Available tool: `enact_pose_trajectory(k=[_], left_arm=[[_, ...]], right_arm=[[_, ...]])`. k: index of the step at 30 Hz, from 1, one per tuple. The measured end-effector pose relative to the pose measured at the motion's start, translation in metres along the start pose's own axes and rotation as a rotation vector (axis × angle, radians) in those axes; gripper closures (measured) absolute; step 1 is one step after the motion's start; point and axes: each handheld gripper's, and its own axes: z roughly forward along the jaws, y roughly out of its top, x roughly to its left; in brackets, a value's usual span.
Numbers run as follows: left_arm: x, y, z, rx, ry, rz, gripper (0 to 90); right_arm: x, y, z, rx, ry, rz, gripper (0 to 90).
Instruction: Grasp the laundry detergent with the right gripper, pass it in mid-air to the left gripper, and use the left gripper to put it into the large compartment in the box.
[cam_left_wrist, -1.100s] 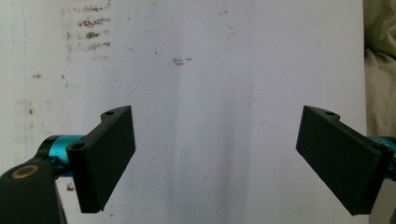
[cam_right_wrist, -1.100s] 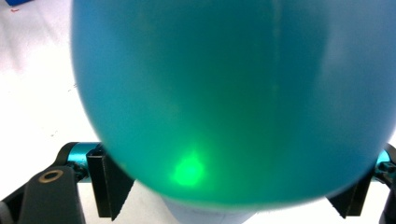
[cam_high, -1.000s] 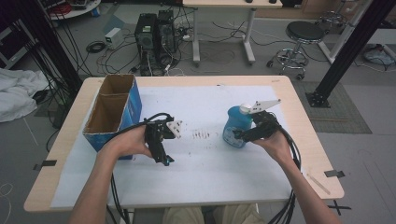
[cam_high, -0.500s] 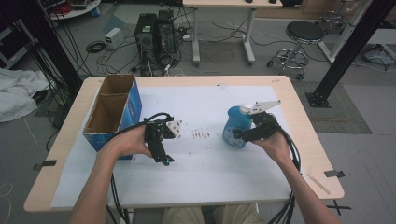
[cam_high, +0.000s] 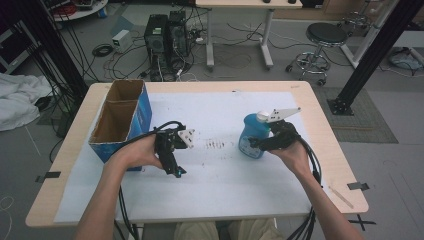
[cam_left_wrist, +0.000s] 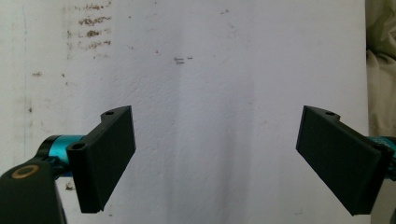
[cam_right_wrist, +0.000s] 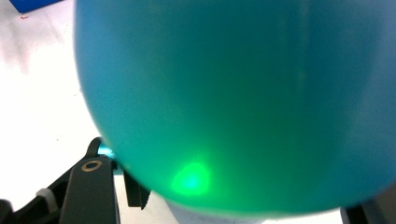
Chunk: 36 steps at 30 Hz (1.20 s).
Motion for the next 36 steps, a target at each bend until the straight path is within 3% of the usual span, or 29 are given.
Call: enact_pose_trajectory(k=[11, 30, 36], left_arm=[[0.000, 0.000, -0.001, 0.002, 0.002, 0.008, 11.9], [-0.003, 0.001, -0.005, -0.022, 0.019, 0.002, 11.9], [-0.003, 0.006, -0.018, -0.032, 0.033, -0.008, 11.9]], right_arm=[[-0.001, -0.003, 0.002, -0.021, 0.017, 0.011, 42.7], [0.003, -0.002, 0.001, -0.029, -0.005, -0.013, 46.7], [0.008, 0.005, 0.001, -0.017, 0.042, -0.063, 46.8]])
